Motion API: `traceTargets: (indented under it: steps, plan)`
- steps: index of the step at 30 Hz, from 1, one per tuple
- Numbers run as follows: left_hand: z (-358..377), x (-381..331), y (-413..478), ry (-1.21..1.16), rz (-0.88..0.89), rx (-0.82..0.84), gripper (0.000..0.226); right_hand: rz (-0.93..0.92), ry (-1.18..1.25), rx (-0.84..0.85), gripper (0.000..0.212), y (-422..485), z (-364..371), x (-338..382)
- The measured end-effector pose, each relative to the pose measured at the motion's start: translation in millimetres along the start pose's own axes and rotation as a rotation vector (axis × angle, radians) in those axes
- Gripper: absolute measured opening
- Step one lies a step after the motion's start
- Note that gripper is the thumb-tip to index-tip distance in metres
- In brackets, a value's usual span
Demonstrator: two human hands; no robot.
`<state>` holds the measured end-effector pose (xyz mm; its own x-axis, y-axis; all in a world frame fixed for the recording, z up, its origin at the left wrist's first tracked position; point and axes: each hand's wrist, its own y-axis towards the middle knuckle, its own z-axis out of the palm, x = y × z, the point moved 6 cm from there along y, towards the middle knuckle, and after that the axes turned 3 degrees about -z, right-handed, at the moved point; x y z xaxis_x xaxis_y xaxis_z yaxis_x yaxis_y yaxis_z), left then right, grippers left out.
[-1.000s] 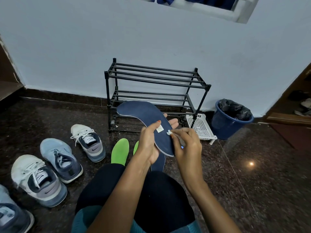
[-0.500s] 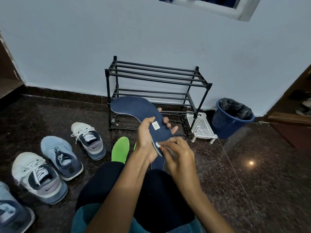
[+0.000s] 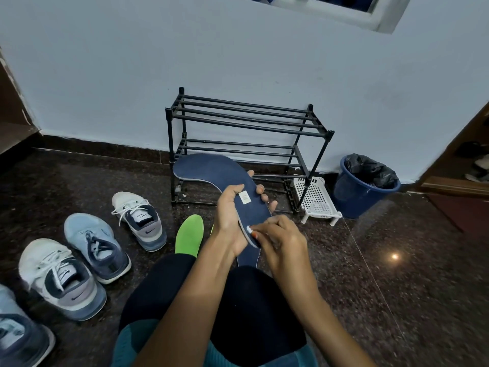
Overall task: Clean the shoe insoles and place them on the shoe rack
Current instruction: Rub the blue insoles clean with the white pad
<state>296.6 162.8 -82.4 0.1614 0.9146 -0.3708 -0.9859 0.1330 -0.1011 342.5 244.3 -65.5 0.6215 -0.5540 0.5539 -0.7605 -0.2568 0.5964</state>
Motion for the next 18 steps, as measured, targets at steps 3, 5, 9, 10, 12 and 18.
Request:
traceTargets:
  steps: [3, 5, 9, 10, 12, 18]
  plan:
    - [0.6, 2.3, 0.4, 0.033, -0.012, 0.018, 0.026, 0.018, -0.075, -0.043, 0.013, 9.0, -0.9, -5.4]
    - [-0.7, 1.5, 0.9, 0.045, -0.006, 0.004, 0.026, 0.002, -0.089, -0.050, 0.014, 9.8, 1.3, -5.0]
    - [-3.2, -4.3, 0.6, 0.029, 0.023, -0.020, 0.026, -0.025, 0.021, 0.035, 0.016, 1.2, 5.7, 0.6]
    - [-3.6, -5.3, 0.8, 0.027, 0.026, -0.021, 0.025, -0.037, 0.035, 0.053, 0.015, -1.5, 5.4, 2.5]
    - [-3.6, -5.7, 0.8, 0.027, 0.022, -0.020, 0.026, -0.062, 0.000, 0.071, 0.014, -4.4, 4.0, 4.2]
    - [-3.6, -1.0, 3.9, 0.025, -0.007, -0.001, 0.029, -0.036, -0.123, 0.019, 0.016, 2.4, -2.3, -3.9]
